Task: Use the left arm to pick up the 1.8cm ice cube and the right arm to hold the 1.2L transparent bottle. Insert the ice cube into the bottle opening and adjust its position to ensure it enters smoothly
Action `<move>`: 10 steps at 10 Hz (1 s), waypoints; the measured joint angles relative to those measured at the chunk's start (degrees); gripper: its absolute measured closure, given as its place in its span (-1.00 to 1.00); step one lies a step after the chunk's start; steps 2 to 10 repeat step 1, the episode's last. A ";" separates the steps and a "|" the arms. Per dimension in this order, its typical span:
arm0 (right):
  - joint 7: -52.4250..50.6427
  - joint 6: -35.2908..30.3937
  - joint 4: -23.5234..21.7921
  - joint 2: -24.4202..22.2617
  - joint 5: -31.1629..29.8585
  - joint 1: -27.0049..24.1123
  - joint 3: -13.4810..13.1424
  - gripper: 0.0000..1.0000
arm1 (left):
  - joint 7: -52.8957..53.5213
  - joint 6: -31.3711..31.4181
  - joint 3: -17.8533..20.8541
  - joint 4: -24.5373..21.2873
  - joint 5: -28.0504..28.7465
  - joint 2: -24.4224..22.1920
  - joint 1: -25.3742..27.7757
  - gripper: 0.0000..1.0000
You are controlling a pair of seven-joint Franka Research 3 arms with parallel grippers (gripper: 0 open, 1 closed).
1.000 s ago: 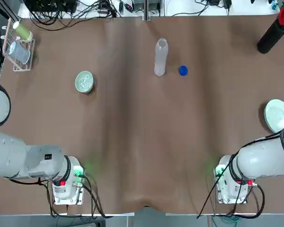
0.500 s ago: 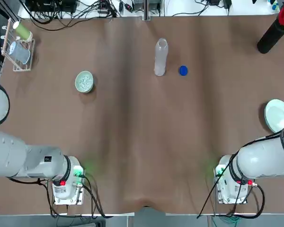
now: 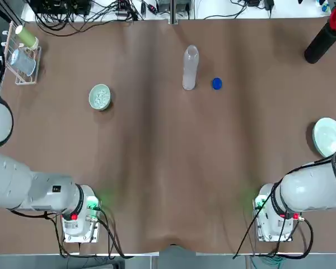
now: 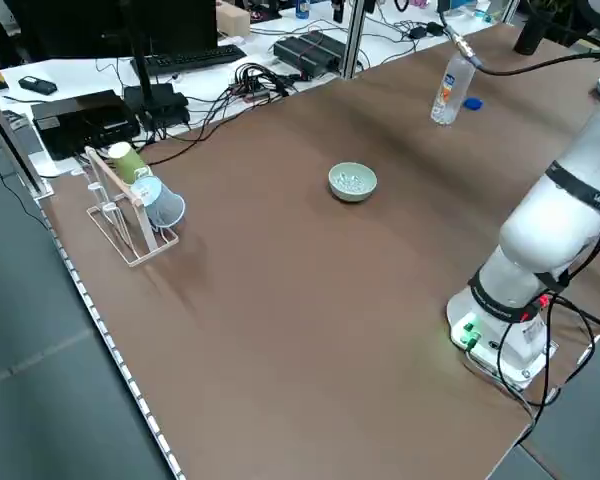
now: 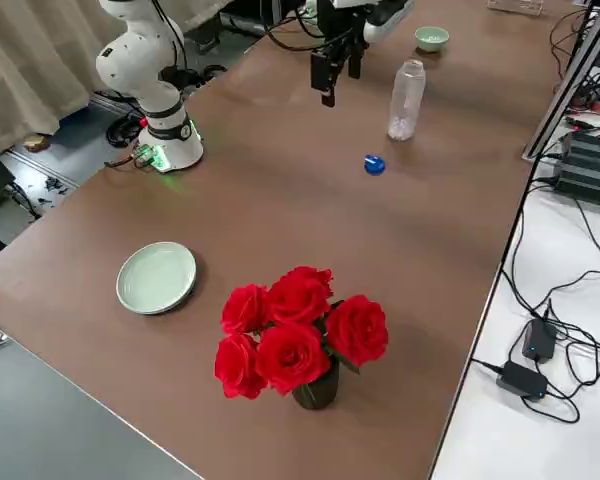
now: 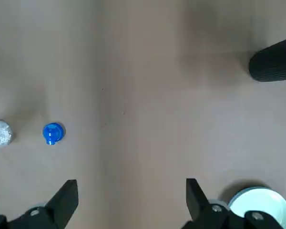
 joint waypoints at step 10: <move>0.00 0.00 0.03 0.00 0.00 0.02 0.02 -1.00 | 0.00 0.00 -0.11 0.00 0.55 0.36 0.00 -1.00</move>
